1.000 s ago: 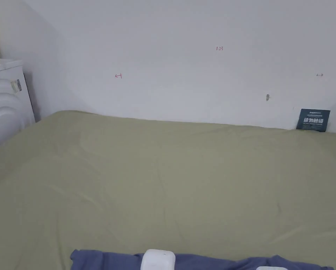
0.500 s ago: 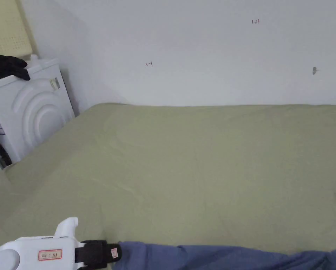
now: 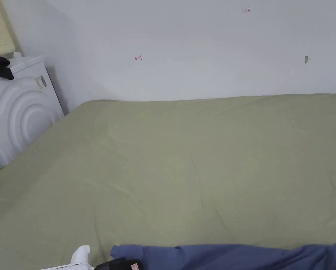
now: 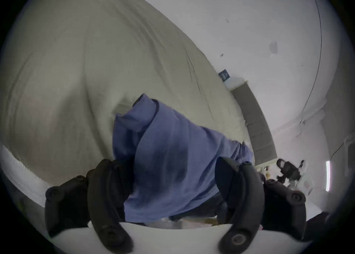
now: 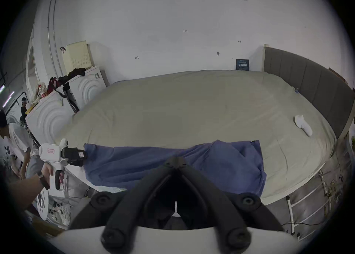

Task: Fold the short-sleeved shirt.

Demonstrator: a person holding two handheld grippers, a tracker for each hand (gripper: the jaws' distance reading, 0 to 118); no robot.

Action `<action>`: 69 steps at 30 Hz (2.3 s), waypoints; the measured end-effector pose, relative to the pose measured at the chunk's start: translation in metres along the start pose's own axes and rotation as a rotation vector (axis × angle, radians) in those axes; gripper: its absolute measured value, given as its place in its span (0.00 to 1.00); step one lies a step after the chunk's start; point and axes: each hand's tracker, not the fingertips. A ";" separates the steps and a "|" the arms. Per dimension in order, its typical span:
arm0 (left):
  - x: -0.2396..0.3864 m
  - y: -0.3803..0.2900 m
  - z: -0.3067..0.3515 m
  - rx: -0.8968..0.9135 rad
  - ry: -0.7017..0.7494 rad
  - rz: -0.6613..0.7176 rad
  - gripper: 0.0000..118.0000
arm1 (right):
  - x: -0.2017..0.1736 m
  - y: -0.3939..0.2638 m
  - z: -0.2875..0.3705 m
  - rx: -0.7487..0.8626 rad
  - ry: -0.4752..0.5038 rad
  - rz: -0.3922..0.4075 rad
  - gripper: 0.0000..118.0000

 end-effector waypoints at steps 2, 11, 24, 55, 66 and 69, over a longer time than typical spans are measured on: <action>0.003 -0.003 0.003 0.023 0.014 0.013 0.51 | -0.001 -0.004 -0.003 -0.015 0.001 -0.007 0.01; 0.080 0.005 -0.004 0.005 0.041 -0.134 0.02 | 0.008 -0.009 0.011 -0.031 0.004 -0.041 0.01; 0.265 -0.016 -0.123 -0.148 -0.049 -0.261 0.03 | 0.046 0.000 0.046 0.059 -0.053 -0.138 0.01; 0.227 -0.125 -0.237 -0.148 -0.039 -0.162 0.00 | 0.059 -0.009 0.073 0.103 -0.067 -0.179 0.02; 0.273 -0.167 -0.273 -0.137 -0.172 -0.130 0.00 | 0.047 -0.006 0.083 0.087 -0.047 -0.132 0.02; 0.267 -0.159 -0.264 -0.139 -0.147 -0.098 0.00 | 0.046 -0.007 0.082 0.075 -0.038 -0.141 0.02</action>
